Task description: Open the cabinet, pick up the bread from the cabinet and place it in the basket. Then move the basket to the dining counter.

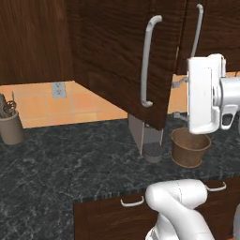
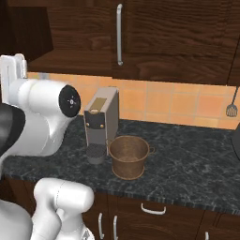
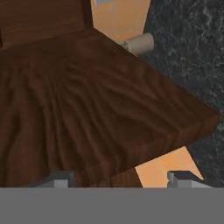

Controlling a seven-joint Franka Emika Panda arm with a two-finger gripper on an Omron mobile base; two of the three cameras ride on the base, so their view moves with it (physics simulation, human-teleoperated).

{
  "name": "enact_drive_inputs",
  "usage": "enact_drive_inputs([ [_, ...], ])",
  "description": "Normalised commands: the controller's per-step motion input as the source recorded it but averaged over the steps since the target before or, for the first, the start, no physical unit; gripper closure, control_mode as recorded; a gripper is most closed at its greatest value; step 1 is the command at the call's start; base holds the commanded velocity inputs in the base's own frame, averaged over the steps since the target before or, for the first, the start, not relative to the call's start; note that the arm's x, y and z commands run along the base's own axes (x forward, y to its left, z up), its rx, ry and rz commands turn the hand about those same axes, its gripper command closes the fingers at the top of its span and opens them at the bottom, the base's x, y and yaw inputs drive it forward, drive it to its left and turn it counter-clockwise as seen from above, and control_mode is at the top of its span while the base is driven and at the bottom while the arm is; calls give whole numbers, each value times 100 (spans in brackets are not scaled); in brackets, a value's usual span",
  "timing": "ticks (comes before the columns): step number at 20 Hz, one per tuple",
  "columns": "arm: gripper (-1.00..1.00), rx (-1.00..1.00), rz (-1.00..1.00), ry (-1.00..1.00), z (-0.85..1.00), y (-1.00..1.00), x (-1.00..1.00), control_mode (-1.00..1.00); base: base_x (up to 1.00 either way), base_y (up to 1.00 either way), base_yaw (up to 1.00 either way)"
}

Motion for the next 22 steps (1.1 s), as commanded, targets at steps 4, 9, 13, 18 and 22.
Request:
enact_drive_inputs([
  [4,-100,-10,3,17,-12,100,-24,-100,0,0,0],
  [9,-100,-10,4,23,-25,100,-6,-100,0,0,0],
  [13,-100,-6,3,24,-25,99,-1,-100,0,0,0],
  [18,-100,5,-7,2,0,0,-14,-100,0,0,0],
  [22,-100,12,-4,2,-30,-90,66,-100,0,0,0],
])
